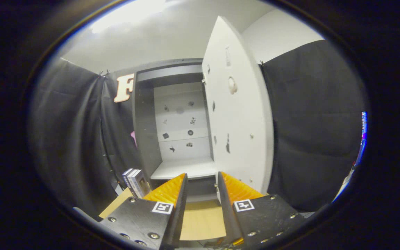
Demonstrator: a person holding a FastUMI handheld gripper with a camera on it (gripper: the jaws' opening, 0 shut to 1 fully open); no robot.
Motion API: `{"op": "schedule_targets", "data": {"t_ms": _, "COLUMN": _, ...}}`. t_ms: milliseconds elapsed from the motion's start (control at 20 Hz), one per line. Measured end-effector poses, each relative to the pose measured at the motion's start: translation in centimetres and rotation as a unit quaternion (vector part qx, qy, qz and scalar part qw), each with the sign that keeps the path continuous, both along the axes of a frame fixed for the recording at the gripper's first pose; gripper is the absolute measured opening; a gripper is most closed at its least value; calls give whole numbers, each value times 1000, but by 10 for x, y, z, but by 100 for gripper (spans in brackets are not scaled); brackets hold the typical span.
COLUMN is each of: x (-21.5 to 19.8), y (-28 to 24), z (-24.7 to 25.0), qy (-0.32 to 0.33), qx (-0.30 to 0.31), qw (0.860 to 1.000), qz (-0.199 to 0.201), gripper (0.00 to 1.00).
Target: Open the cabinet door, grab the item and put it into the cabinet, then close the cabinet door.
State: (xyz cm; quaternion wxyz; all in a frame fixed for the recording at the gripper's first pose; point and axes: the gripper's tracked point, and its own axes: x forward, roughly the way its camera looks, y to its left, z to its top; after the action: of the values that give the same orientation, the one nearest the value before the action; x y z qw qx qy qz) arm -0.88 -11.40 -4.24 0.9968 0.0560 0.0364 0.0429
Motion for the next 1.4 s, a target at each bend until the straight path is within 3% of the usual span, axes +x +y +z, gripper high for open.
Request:
{"op": "schedule_targets", "data": {"t_ms": 150, "x": 15, "y": 34, "z": -31, "qy": 25, "qx": -10, "qw": 999, "qz": 28, "gripper": 57}}
{"op": "schedule_targets", "data": {"t_ms": 400, "x": 49, "y": 98, "z": -101, "qy": 78, "qx": -22, "qw": 994, "qz": 75, "gripper": 96}}
{"op": "schedule_targets", "data": {"t_ms": 900, "x": 92, "y": 186, "z": -277, "qy": 202, "qx": -24, "qw": 972, "qz": 114, "gripper": 99}}
{"op": "schedule_targets", "data": {"t_ms": 1400, "x": 105, "y": 202, "z": -408, "qy": 286, "qx": -37, "qw": 953, "qz": 97, "gripper": 99}}
